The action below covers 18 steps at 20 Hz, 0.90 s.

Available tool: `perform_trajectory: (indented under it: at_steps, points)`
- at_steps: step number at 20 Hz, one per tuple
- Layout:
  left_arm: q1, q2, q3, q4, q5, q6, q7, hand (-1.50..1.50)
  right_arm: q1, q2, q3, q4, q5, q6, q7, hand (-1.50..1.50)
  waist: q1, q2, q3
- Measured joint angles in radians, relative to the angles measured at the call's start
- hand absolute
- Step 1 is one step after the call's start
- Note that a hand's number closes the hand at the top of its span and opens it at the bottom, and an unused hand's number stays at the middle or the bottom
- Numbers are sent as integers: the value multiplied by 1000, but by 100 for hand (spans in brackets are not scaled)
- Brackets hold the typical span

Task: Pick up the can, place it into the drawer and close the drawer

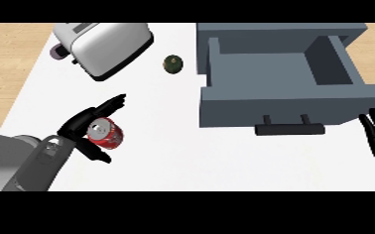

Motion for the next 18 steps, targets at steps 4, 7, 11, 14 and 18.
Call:
perform_trajectory:
  at_steps: [4,7,11,14,18]
  points:
    - [-5,-22,-15,-8,-1,5,-2,-150,9,1,-5,-2,-5,8,-3,-150,1,-1,0]
    - [-2,-33,-26,-8,1,6,-11,150,-3,8,1,2,3,0,0,-150,3,-1,0]
    - [-1,-48,-36,-20,10,-1,-7,150,25,15,-3,-14,-3,10,-13,-150,3,-2,1]
    - [6,-53,-44,-31,25,-19,-3,150,8,9,-18,-5,-14,8,-10,-150,6,-2,2]
    - [5,-62,-54,-68,50,-51,32,150,-1,13,-18,2,-10,3,-9,-150,10,-4,1]
